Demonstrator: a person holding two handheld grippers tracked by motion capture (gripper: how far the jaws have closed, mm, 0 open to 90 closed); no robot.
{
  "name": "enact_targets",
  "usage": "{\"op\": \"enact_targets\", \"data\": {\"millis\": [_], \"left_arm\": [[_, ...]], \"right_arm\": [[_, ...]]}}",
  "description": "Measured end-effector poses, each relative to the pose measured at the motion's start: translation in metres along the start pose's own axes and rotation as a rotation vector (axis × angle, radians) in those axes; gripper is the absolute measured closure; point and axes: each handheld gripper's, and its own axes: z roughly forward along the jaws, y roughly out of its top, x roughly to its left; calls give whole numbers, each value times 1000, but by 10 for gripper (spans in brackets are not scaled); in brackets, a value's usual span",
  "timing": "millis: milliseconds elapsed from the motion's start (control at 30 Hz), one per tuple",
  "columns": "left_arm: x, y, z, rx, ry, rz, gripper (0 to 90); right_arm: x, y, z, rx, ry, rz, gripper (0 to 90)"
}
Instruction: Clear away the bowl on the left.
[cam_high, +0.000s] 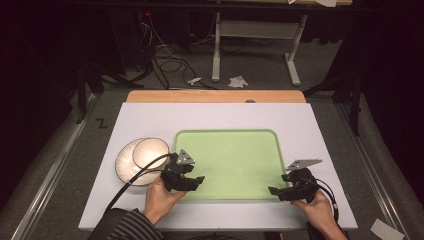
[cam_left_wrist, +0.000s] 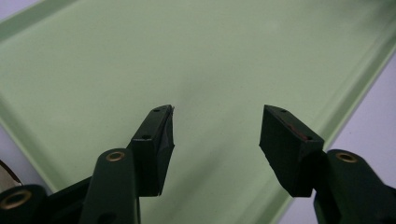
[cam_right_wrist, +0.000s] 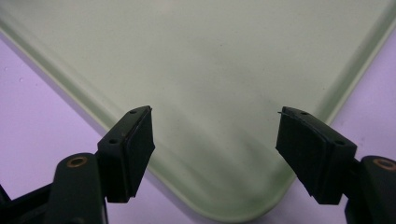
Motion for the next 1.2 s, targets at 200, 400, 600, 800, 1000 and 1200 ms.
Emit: {"op": "enact_targets", "data": {"millis": [200,400,600,800,1000,1200], "left_arm": [[3,0,0,-2,5,-10,443],[7,0,-5,-33,-12,-49,433],[10,1,-7,-40,-17,-55,427],[10,1,-11,-52,-6,-56,423],[12,2,-15,-67,-26,-74,417],[14,3,-18,-78,-32,-79,416]], "right_arm": [[1,1,0,5,-2,2,290],[1,0,0,-2,5,-9,293],[1,0,0,-1,8,-4,293],[2,0,0,-7,8,-12,295],[2,0,0,-2,6,-9,295],[2,0,0,-1,8,-9,295]]}}
